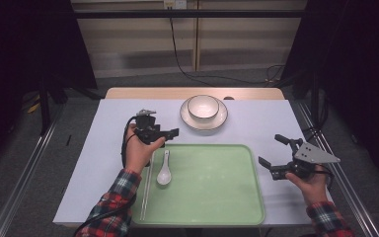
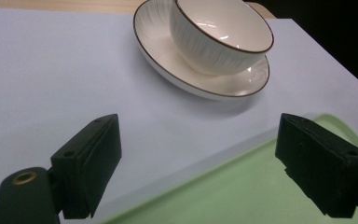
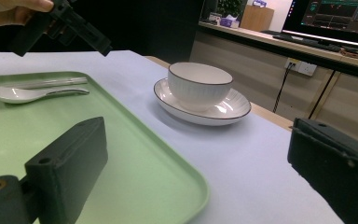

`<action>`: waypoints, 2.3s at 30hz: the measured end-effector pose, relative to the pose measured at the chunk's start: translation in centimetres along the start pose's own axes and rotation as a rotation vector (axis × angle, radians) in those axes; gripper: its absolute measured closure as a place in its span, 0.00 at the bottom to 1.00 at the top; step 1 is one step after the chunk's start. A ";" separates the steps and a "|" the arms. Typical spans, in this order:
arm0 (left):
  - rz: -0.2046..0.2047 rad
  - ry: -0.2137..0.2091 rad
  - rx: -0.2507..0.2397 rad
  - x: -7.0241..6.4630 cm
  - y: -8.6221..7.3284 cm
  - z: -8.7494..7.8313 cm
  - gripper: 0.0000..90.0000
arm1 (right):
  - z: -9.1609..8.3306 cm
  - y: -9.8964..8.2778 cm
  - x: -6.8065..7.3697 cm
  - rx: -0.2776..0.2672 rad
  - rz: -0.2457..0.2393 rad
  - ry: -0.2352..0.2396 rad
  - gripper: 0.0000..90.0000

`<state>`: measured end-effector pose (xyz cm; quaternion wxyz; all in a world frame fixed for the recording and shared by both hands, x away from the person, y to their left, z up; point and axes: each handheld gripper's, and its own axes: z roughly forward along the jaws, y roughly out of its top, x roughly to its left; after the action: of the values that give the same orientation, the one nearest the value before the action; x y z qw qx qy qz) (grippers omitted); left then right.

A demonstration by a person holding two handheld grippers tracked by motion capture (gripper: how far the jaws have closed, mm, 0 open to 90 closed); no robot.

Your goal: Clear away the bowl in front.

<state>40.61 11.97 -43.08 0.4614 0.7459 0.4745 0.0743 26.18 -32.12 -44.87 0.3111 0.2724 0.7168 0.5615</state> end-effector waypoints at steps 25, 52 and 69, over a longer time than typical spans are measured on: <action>-0.002 0.015 -0.019 -0.6 4.1 4.3 0.15 | 0.1 0.0 -0.1 0.003 -0.004 0.004 0.04; -0.040 0.059 -0.022 -0.3 6.5 9.3 0.13 | 0.1 0.0 -0.1 -0.002 -0.003 0.000 0.04; -0.075 0.093 0.002 0.3 6.1 12.5 0.28 | 0.0 0.0 -0.1 -0.008 -0.002 0.006 0.04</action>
<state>51.53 3.68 -45.62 0.4405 0.7238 0.5233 0.0910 26.25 -32.26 -44.82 0.3108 0.2688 0.7157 0.5647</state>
